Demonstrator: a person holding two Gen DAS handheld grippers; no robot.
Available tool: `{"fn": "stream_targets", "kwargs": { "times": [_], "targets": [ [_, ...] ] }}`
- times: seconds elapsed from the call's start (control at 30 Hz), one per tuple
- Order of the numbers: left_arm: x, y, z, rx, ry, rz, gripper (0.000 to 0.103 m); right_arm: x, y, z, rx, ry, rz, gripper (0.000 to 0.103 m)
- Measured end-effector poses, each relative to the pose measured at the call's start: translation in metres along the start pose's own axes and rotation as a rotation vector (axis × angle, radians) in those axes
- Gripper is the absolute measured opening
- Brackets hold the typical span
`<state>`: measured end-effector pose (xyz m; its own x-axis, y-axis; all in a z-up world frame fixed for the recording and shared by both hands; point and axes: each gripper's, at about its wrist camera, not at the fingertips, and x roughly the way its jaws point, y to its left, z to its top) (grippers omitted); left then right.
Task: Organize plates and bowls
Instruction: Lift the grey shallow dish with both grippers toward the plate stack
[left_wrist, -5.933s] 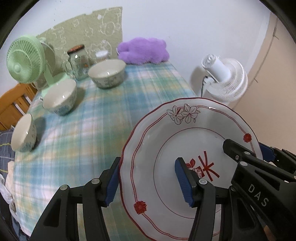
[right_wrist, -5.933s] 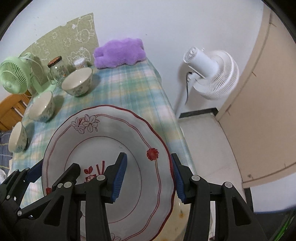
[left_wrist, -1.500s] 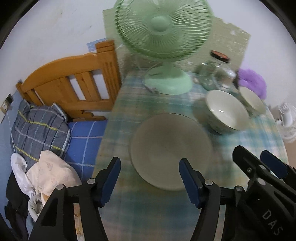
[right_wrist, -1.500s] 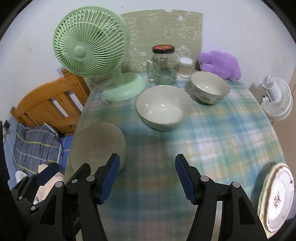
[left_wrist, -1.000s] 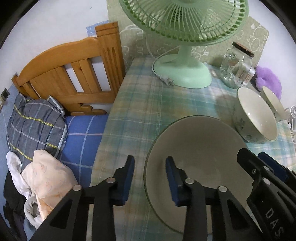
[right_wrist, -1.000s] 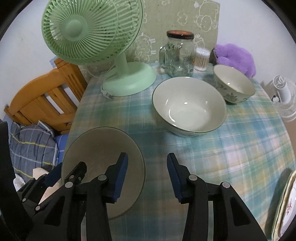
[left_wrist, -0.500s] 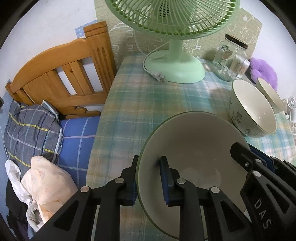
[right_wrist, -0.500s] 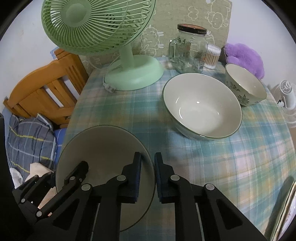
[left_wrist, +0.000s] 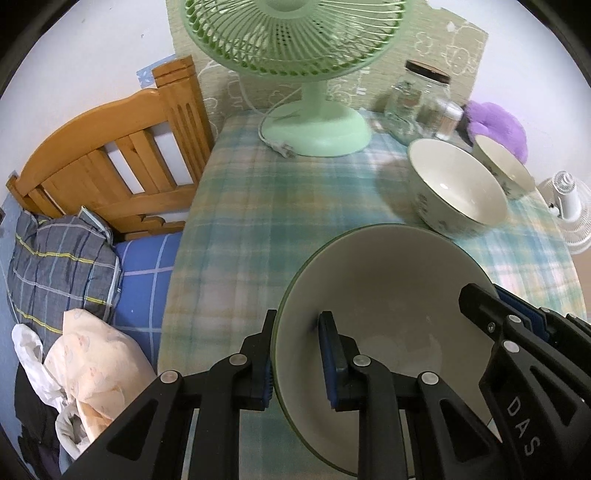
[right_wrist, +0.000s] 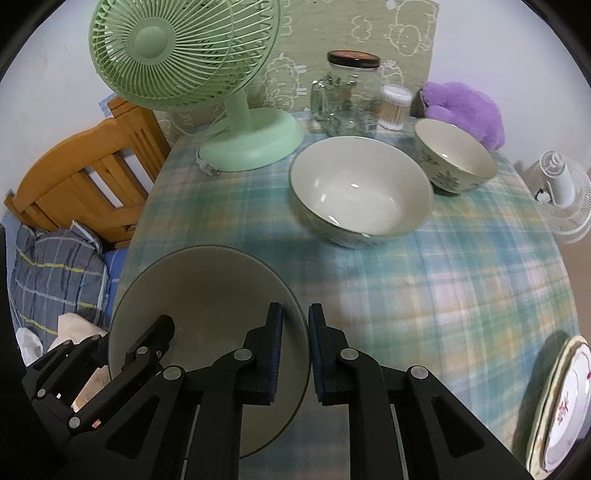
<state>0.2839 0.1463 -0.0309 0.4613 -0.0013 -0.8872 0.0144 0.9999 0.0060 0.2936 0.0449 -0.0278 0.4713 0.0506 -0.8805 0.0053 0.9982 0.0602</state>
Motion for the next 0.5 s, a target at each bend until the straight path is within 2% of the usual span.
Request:
{"fn": "stream_targets", "kwargs": {
  "times": [0.5],
  "targets": [
    [-0.033, -0.065, -0.046, 0.051, 0.033, -0.022, 0.019, -0.042, -0.061, -0.051, 0.021, 0.033, -0.025, 0.017]
  ]
}}
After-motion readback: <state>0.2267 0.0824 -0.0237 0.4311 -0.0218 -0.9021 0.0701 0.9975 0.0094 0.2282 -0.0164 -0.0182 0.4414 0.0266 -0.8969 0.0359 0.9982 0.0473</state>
